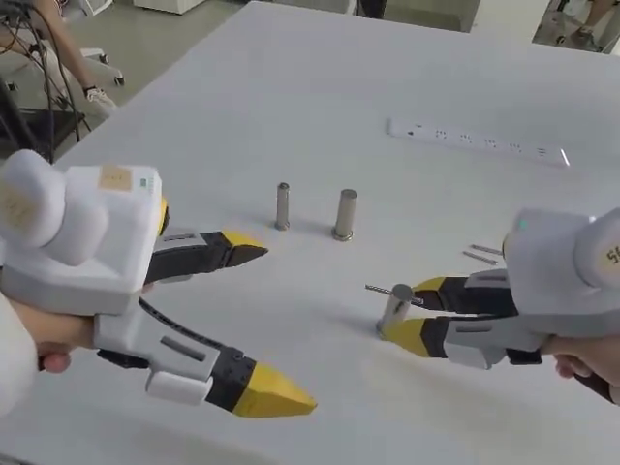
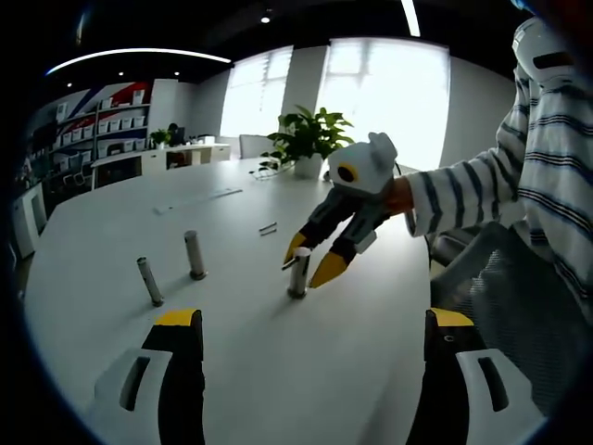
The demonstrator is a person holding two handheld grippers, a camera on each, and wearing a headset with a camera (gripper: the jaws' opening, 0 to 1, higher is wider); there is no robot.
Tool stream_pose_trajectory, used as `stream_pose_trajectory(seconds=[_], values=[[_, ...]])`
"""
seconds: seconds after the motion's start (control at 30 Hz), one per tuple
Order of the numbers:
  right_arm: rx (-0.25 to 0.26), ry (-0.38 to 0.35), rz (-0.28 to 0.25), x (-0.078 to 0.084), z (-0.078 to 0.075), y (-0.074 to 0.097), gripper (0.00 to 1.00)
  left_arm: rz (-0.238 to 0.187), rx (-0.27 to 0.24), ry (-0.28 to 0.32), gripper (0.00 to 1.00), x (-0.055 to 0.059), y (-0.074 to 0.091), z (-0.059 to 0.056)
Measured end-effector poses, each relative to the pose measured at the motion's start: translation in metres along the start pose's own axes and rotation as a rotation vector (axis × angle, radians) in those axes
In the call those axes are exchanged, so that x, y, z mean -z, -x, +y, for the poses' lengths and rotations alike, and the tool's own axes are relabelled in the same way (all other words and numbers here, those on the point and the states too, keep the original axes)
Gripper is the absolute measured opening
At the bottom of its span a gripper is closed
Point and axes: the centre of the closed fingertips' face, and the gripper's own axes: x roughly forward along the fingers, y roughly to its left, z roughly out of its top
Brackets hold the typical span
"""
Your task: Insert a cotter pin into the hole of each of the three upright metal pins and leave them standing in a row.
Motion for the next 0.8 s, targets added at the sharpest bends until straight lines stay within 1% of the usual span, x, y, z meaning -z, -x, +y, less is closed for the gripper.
stream_pose_trajectory(seconds=[0.2, 0.27, 0.33, 0.5, 0.57, 0.6, 0.63, 0.7, 0.8], values=[[0.012, -0.012, -0.020, -0.002, -0.006, -0.004, 0.22, -0.002, -0.003, -0.006, 0.99, -0.002, 0.004, -0.002], [0.004, -0.014, -0.022, -0.001, -0.005, -0.005, 0.20, 0.004, -0.003, -0.020, 0.99, -0.001, 0.005, -0.003], [0.005, -0.011, -0.028, -0.002, -0.005, -0.006, 0.18, 0.008, -0.004, -0.020, 0.99, 0.000, 0.006, -0.003], [-0.005, -0.007, -0.035, -0.001, -0.005, -0.008, 0.16, 0.003, -0.006, -0.012, 0.99, 0.001, 0.008, -0.003], [-0.013, 0.001, -0.040, -0.002, -0.003, -0.008, 0.14, 0.001, -0.010, -0.006, 0.99, 0.001, 0.009, -0.002], [-0.037, 0.010, -0.038, -0.002, 0.001, -0.008, 0.09, 0.000, -0.011, -0.004, 0.99, 0.002, 0.010, -0.002], [-0.019, 0.021, -0.039, -0.002, -0.002, -0.008, 0.09, 0.001, -0.012, -0.002, 0.99, 0.002, 0.010, -0.002], [-0.031, 0.042, -0.034, -0.002, -0.001, -0.008, 0.09, 0.003, -0.013, 0.000, 0.99, 0.003, 0.011, -0.002], [-0.034, 0.060, -0.030, -0.002, -0.001, -0.008, 0.09, 0.008, -0.016, -0.001, 0.99, 0.004, 0.012, -0.001]])
